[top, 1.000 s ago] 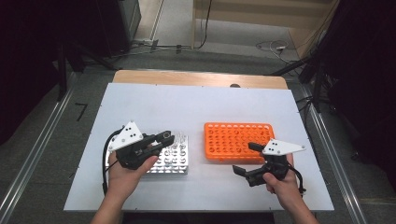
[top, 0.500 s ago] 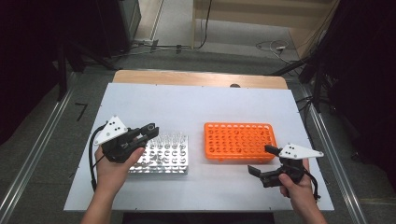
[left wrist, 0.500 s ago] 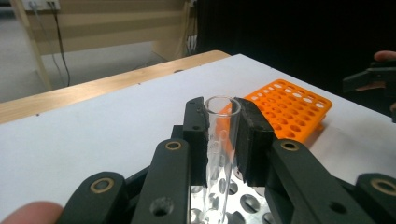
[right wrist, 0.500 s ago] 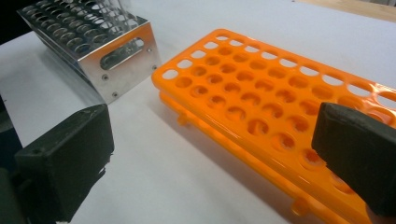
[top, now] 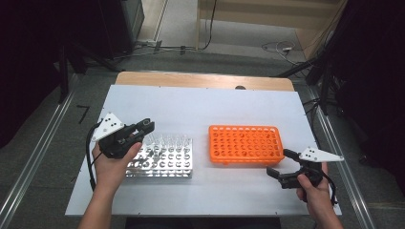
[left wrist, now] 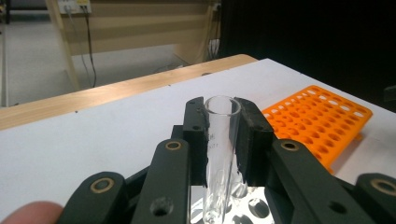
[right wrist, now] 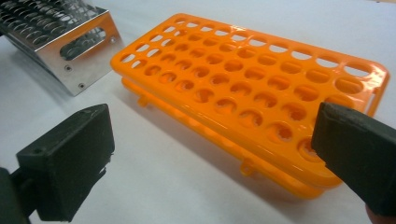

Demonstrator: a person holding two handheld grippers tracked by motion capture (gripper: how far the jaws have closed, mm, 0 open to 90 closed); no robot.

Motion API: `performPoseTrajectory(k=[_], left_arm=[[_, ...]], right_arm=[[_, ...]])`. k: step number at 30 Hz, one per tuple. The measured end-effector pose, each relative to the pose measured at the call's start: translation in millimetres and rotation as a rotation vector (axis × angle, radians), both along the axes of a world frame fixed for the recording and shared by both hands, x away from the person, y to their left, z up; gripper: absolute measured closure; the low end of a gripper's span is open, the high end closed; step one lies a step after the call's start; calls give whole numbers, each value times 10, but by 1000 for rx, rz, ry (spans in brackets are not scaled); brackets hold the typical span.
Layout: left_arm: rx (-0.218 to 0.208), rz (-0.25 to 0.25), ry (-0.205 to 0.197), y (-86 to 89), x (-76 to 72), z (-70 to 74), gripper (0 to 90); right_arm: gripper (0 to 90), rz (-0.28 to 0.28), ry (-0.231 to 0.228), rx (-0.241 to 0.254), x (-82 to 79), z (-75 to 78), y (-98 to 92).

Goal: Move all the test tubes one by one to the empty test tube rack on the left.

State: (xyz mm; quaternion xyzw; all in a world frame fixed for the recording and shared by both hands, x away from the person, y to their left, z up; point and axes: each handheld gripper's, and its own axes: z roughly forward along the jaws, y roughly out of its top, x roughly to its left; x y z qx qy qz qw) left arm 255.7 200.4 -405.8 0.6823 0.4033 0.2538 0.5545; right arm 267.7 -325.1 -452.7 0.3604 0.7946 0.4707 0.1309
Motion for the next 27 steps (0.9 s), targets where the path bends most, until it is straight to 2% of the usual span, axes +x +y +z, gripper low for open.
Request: performPoseTrajectory(k=[10,14,21,25,27], left_arm=[[-5,38,18,0,74,-108,762],[-3,30,24,-36,93,-148,762],[32,30,39,-121,115,-208,762],[77,41,57,-164,124,-268,762],[79,41,70,-169,127,-289,762]], right_arm=[[0,-6,-4,6,16,-9,-35],[0,-11,-5,5,20,-8,-40],[0,-13,-6,8,18,-7,-44],[0,-10,-12,12,16,-4,-54],[0,-10,-13,15,15,-3,-59]])
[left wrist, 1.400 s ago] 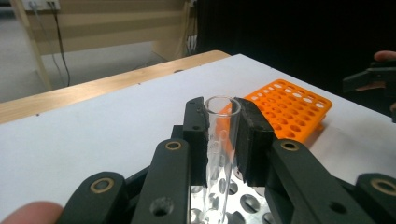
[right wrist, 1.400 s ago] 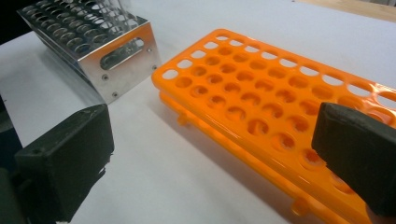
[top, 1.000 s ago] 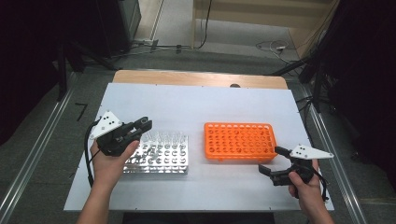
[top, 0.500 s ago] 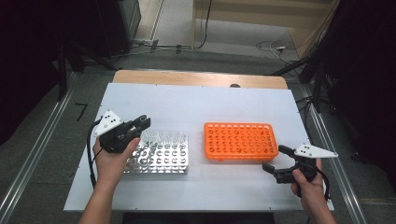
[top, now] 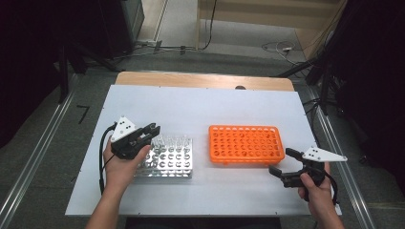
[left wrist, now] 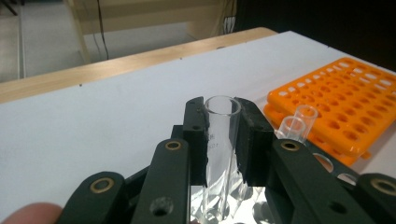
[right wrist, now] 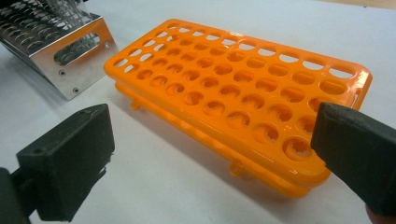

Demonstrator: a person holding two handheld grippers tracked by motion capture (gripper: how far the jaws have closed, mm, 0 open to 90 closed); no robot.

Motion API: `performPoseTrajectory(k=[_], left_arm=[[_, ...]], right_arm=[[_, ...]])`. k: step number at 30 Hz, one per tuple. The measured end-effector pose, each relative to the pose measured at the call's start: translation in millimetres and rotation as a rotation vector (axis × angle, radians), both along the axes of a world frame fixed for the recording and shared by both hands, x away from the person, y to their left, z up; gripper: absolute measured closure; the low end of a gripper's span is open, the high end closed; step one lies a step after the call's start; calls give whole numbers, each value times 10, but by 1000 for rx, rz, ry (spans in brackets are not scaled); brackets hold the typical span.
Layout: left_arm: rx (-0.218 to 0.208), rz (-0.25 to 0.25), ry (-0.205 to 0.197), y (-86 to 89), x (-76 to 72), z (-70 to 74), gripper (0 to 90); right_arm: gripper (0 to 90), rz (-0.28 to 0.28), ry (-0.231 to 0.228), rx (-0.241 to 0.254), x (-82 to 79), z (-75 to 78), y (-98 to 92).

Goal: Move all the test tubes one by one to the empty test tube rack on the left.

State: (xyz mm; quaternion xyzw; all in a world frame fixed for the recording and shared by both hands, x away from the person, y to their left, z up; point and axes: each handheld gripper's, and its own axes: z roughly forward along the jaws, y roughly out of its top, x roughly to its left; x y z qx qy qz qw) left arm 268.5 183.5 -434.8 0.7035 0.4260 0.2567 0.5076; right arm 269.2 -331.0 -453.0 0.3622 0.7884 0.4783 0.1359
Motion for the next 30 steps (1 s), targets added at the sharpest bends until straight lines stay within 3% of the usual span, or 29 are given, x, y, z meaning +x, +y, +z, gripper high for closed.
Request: performPoseTrajectory(k=[24,30], left_arm=[[30,2,78,24,-40,-33,757],[21,12,129,27,-27,-26,756]], right_arm=[[0,7,6,-6,10,-24,20],[0,4,6,-9,14,-29,18]])
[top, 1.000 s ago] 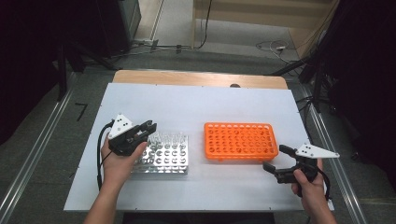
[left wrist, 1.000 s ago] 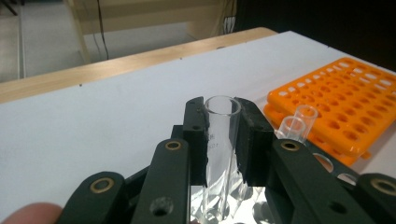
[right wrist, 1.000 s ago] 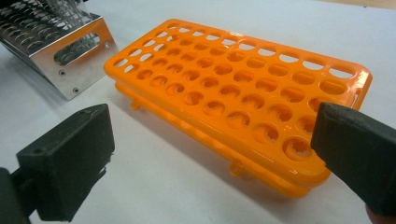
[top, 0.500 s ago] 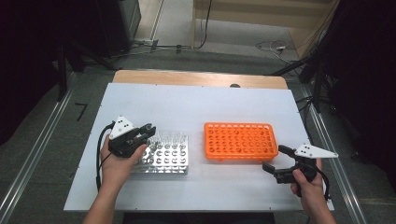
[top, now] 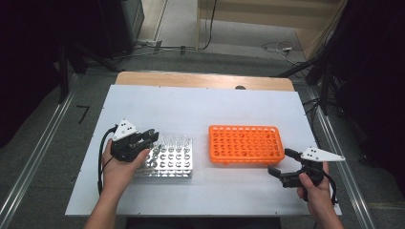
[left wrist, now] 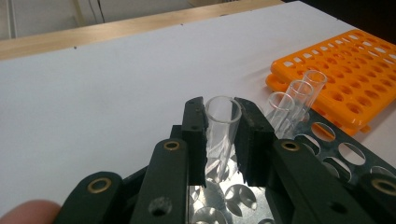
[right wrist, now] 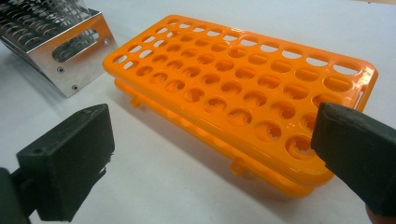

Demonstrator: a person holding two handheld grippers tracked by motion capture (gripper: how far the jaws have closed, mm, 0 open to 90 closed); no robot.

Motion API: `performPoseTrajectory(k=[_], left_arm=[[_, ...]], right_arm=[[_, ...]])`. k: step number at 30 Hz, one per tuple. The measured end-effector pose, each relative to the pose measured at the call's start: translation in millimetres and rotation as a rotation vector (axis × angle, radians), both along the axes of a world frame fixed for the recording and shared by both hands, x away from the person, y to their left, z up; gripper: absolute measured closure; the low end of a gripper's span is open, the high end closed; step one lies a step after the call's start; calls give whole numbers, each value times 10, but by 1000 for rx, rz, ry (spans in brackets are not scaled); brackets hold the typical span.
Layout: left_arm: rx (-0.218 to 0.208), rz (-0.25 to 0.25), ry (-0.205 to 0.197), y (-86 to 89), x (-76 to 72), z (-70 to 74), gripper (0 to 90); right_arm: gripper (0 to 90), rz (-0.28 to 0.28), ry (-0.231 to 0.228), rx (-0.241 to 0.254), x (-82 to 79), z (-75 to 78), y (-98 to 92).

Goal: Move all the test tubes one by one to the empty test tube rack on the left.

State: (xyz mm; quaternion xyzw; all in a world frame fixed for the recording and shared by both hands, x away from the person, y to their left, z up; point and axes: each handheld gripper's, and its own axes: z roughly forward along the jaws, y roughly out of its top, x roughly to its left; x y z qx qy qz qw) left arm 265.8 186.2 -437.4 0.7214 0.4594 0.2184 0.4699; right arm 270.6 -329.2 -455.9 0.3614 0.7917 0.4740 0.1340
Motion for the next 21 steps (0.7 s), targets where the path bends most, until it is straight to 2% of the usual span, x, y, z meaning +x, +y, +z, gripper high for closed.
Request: performPoseTrajectory(k=[12,16,21], left_arm=[[5,3,26,-18,14,-8,744],[8,16,28,-30,5,5,666],[-8,19,20,-16,-7,21,607]], right_arm=[[0,2,3,-4,0,-4,11],[0,3,3,-4,1,-6,13],[0,0,4,-2,0,-3,9]])
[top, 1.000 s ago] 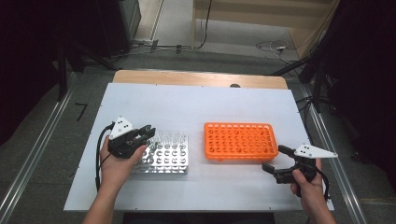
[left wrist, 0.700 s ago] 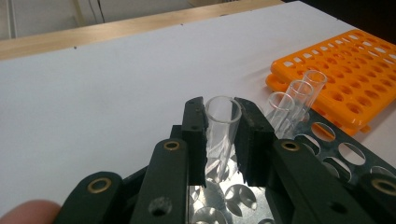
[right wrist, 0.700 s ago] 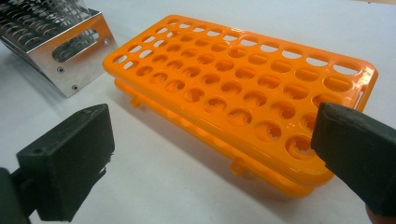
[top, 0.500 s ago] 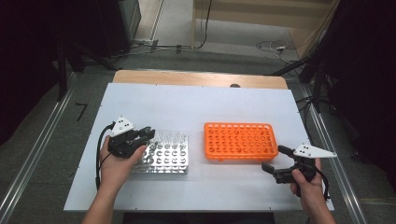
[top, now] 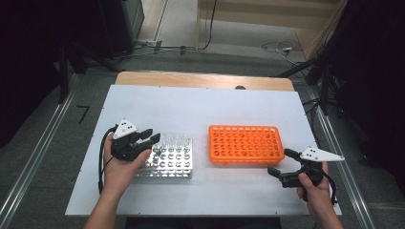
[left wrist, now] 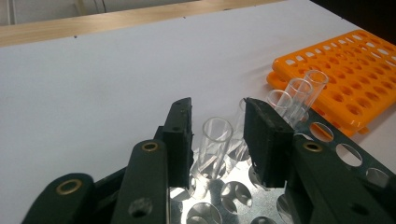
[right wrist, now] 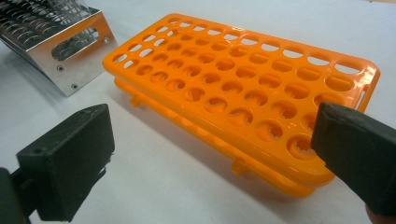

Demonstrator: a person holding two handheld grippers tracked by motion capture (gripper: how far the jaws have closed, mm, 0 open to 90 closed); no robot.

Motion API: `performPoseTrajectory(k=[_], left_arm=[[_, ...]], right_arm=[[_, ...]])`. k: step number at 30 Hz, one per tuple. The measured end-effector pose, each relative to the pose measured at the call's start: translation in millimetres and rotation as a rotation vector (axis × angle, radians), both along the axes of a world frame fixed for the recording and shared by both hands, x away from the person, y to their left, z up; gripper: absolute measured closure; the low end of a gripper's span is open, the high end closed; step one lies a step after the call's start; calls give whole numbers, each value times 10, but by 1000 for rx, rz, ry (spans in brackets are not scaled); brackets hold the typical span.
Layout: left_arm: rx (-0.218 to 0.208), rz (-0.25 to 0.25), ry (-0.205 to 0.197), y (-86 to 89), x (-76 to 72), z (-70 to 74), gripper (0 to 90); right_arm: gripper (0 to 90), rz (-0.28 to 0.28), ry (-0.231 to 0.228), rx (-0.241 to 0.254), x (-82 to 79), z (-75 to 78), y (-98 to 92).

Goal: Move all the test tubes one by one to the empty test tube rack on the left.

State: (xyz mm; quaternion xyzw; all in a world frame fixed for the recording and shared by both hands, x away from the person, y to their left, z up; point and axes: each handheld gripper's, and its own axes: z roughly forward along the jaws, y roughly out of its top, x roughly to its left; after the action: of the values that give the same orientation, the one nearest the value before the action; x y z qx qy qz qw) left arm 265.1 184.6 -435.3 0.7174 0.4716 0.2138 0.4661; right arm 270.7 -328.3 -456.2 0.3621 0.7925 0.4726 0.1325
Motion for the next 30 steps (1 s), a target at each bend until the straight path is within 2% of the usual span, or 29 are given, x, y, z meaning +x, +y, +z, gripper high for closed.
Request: performPoseTrajectory(k=[4,6,10,12,18,25,30], left_arm=[[-26,-11,-19,27,-23,20,525],[-34,-25,-34,31,-46,31,456],[-46,-50,-60,43,-96,54,228],[-62,-59,-64,54,-119,57,152],[-85,-88,-76,85,-191,49,20],[-112,-122,-120,127,-319,32,0],[-117,-114,-115,168,-399,-11,0]], right_arm=[[0,-2,-1,2,3,0,-4],[0,-3,1,3,4,-2,-4],[0,-3,-2,4,8,-2,-11],[0,-4,-1,3,11,-3,-11],[0,-4,-5,4,14,-2,-5],[0,-9,-8,8,20,-3,-23],[0,-13,-8,8,24,-6,-37]])
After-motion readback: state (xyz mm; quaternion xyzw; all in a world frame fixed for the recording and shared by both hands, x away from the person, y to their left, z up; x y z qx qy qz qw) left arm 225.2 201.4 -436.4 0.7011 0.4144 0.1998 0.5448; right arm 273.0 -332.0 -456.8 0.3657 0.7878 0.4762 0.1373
